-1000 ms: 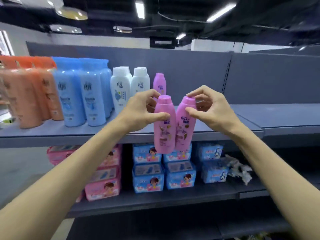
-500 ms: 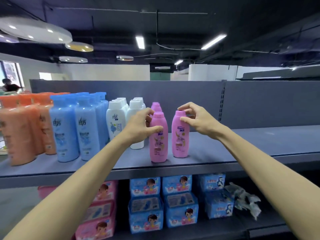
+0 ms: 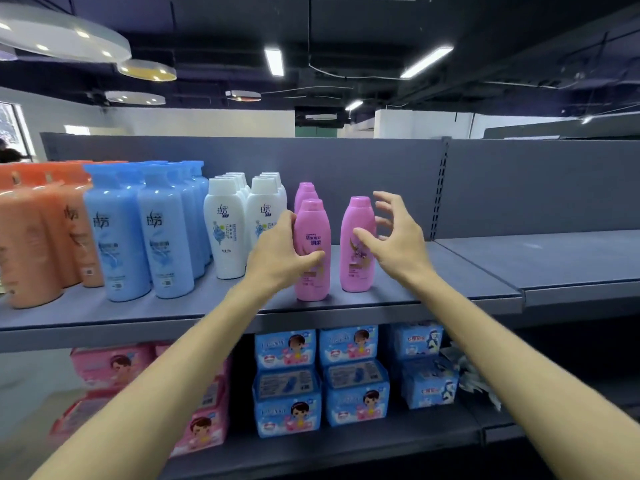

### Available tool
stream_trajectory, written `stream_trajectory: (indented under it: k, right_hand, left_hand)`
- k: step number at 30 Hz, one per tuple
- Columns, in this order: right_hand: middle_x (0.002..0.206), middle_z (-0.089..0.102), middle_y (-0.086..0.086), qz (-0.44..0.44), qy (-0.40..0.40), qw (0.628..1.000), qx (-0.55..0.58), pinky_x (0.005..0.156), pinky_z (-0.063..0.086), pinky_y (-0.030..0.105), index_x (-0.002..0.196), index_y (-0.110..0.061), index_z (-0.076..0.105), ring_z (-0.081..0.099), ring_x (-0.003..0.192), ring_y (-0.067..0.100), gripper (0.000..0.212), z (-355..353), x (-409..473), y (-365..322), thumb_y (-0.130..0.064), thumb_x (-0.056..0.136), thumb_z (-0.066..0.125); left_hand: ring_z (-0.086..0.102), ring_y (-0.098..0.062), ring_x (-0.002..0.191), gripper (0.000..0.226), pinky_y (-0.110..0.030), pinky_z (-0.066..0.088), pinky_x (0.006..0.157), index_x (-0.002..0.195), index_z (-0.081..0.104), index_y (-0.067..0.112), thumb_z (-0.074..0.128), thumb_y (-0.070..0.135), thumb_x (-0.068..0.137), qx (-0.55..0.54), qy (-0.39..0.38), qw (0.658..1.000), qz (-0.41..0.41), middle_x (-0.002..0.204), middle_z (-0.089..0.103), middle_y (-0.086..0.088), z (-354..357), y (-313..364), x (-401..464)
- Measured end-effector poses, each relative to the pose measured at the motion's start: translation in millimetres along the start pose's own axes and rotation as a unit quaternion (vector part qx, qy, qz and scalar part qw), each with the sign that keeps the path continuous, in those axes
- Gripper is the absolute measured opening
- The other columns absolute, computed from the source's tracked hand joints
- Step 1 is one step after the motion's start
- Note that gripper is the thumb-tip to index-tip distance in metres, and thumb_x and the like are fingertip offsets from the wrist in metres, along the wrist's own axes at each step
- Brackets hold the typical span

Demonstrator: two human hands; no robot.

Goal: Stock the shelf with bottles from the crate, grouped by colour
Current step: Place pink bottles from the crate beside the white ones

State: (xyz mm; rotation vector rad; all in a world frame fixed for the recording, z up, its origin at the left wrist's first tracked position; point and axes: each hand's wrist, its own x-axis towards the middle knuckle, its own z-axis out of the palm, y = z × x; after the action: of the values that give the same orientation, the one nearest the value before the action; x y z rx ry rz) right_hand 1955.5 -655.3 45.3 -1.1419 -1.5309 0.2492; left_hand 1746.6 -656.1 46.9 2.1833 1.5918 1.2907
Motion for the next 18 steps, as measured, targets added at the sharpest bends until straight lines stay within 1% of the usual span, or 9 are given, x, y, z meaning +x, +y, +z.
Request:
stream_trajectory:
  k: [1,2,4,5,8,11,15,16,18]
  right_hand:
    - [0.133,0.053,-0.005,-0.015,0.036,0.998,-0.040,0.085,0.056,0.034,0.141,-0.036,0.039,0.061,0.106,0.012,0.072,7.2,-10.4,0.5,-0.029,0.081,0.077]
    - [0.129,0.052,-0.004,-0.024,0.054,0.996,-0.073,0.081,0.056,0.036,0.142,-0.039,0.034,0.061,0.103,0.013,0.077,14.5,-20.1,-1.0,-0.031,0.079,0.078]
    - [0.129,0.049,-0.002,-0.021,0.053,0.991,-0.122,0.081,0.055,0.040,0.146,-0.043,0.025,0.059,0.104,0.017,0.087,28.1,-33.7,-4.0,-0.032,0.078,0.078]
    - [0.133,0.047,-0.001,-0.014,0.051,0.988,-0.145,0.082,0.054,0.043,0.148,-0.043,0.021,0.059,0.107,0.020,0.091,33.7,-37.2,-4.7,-0.032,0.079,0.078]
    - [0.138,0.044,0.004,0.003,0.065,0.980,-0.186,0.082,0.052,0.044,0.153,-0.040,0.012,0.061,0.109,0.028,0.097,42.6,-37.8,-7.7,-0.030,0.081,0.076]
    - [0.131,0.049,0.008,0.035,0.070,0.977,-0.197,0.080,0.049,0.042,0.154,-0.034,0.007,0.061,0.106,0.032,0.099,47.4,-35.4,-8.7,-0.030,0.082,0.075]
    - [0.124,0.052,0.012,0.059,0.060,0.972,-0.221,0.079,0.047,0.042,0.156,-0.023,0.005,0.060,0.104,0.036,0.100,50.8,-36.9,-3.1,-0.031,0.083,0.074]
    - [0.122,0.052,0.012,0.059,0.058,0.972,-0.219,0.077,0.046,0.041,0.156,-0.023,0.004,0.060,0.103,0.035,0.100,50.9,-37.4,-1.5,-0.031,0.084,0.074]
    - [0.116,0.052,0.011,0.045,0.055,0.976,-0.206,0.072,0.043,0.036,0.156,-0.028,-0.001,0.060,0.093,0.031,0.104,50.6,-37.0,0.3,-0.028,0.084,0.074]
  left_hand:
    - [0.064,-0.021,0.082,0.050,-0.039,0.054,0.069,0.104,0.046,0.022,0.078,0.042,0.071,0.038,0.043,0.998,-0.009,0.091,0.064,0.005,7.6,1.8,-8.4]
    - [0.062,-0.023,0.084,0.051,-0.038,0.051,0.068,0.104,0.045,0.021,0.077,0.043,0.071,0.068,0.080,0.994,-0.016,0.094,0.063,0.003,15.2,5.2,-17.2]
    - [0.059,-0.027,0.088,0.052,-0.035,0.043,0.065,0.109,0.044,0.015,0.076,0.039,0.076,0.095,0.119,0.988,-0.024,0.100,0.056,-0.002,27.6,13.5,-33.0]
    - [0.058,-0.029,0.090,0.053,-0.034,0.040,0.064,0.111,0.043,0.012,0.075,0.036,0.077,0.098,0.125,0.987,-0.025,0.102,0.053,-0.004,32.3,16.4,-38.7]
    - [0.059,-0.031,0.094,0.054,-0.036,0.044,0.068,0.114,0.042,0.010,0.075,0.035,0.079,0.103,0.120,0.987,-0.038,0.105,0.052,-0.007,41.3,15.8,-42.5]
    - [0.059,-0.030,0.097,0.055,-0.032,0.039,0.068,0.112,0.042,0.009,0.075,0.037,0.080,0.101,0.114,0.987,-0.057,0.107,0.054,-0.007,45.8,14.0,-39.0]
    - [0.059,-0.032,0.099,0.056,-0.035,0.042,0.072,0.110,0.043,0.007,0.076,0.040,0.078,0.093,0.111,0.987,-0.075,0.108,0.055,-0.009,51.7,12.5,-34.2]
    - [0.058,-0.032,0.099,0.056,-0.034,0.041,0.072,0.109,0.043,0.007,0.076,0.040,0.078,0.091,0.112,0.986,-0.079,0.107,0.055,-0.010,53.3,11.7,-32.6]
    - [0.058,-0.032,0.098,0.057,-0.033,0.040,0.070,0.110,0.043,0.007,0.076,0.040,0.078,0.088,0.114,0.986,-0.083,0.108,0.054,-0.010,57.6,10.3,-27.7]
